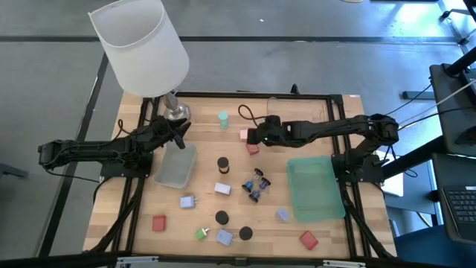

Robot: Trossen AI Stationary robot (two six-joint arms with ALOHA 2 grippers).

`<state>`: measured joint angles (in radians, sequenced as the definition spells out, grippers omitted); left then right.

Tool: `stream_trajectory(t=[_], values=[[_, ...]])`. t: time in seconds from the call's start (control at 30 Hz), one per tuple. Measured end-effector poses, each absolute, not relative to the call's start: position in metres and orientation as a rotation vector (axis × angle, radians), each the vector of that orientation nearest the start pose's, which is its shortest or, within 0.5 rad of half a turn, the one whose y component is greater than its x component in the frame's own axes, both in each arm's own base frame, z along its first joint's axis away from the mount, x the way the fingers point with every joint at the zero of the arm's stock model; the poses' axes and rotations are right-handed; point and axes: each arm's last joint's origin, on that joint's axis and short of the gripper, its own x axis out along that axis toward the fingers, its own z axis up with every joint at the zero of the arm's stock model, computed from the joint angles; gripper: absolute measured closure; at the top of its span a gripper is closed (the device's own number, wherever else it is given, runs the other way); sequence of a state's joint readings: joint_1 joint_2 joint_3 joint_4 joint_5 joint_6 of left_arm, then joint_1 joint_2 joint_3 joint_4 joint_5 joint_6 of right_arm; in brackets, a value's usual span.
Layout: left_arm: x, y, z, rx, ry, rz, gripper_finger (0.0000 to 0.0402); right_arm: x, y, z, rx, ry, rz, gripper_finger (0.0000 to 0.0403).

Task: Pick & Place Office items
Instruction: Put the middle red charger adapter into the green bin

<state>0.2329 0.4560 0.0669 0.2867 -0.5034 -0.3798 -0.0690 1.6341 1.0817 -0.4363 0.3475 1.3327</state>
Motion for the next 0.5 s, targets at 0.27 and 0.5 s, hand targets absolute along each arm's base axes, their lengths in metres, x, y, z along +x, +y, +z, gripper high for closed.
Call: stream_trajectory(t=[0.27,0.5], values=[[0.118,0.042,0.173,-0.348,-0.037,0.746,0.0258,0.331,-0.042,0.201,0.961,0.662,-0.902,0.0049],[0.118,0.042,0.173,-0.348,-0.037,0.746,0.0258,0.342,-0.042,0.168,1.02,0.76,-0.911,0.0009]])
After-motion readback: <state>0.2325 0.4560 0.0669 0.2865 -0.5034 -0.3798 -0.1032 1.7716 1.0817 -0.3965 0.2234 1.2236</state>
